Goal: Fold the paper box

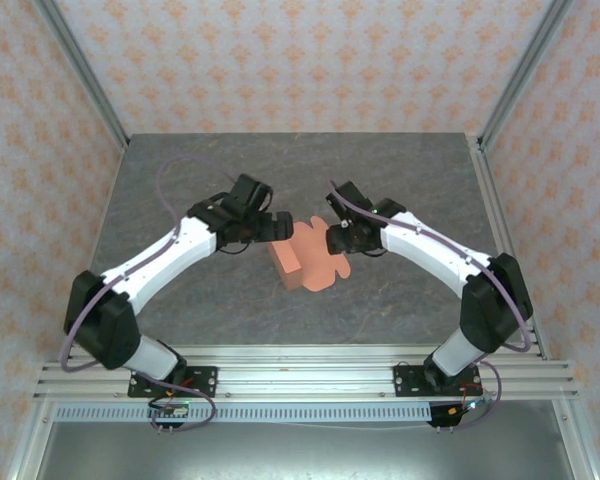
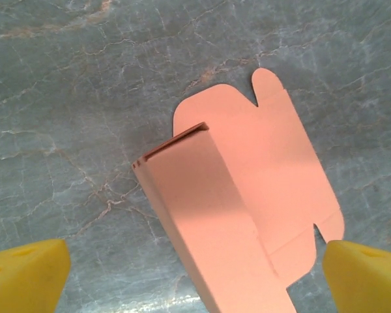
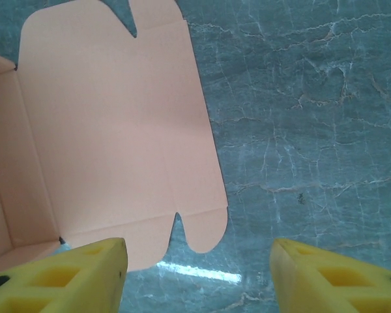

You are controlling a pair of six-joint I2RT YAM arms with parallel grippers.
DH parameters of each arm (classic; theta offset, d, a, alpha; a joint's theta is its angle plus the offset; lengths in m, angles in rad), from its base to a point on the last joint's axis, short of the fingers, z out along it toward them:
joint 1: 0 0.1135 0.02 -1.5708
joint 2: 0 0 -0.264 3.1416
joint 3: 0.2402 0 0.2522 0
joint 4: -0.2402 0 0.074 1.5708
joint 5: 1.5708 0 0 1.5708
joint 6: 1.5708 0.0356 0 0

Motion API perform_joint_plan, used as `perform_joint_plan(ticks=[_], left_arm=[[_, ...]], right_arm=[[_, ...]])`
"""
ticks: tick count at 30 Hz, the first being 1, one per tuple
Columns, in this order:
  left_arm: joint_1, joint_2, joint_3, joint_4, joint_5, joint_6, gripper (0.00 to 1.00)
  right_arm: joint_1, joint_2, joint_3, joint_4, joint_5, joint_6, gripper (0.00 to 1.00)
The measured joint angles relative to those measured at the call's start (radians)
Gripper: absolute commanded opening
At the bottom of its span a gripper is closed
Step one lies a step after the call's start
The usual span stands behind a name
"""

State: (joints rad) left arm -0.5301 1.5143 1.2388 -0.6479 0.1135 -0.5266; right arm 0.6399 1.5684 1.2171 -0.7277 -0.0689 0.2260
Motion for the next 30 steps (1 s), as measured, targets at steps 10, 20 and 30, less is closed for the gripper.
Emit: perform_joint_plan(ticks=[10,20,30], left_arm=[[-0.072,0.240,0.162,-0.144,-0.096,-0.076,1.00],[-0.079,0.269,0.124,-0.149,-0.109,-0.128,0.71],[-0.030,0.164,-0.070,-0.061,-0.080,-0.154,0.52]], right_arm=[[-0.009,-0.080,-0.167,0.160,0.037,0.039,0.69],[-0.121,-0.087,-0.245,0.288,-0.072,0.045,0.69],[-0.131,-0.030,-0.246,0.376,-0.214,0.068,0.69]])
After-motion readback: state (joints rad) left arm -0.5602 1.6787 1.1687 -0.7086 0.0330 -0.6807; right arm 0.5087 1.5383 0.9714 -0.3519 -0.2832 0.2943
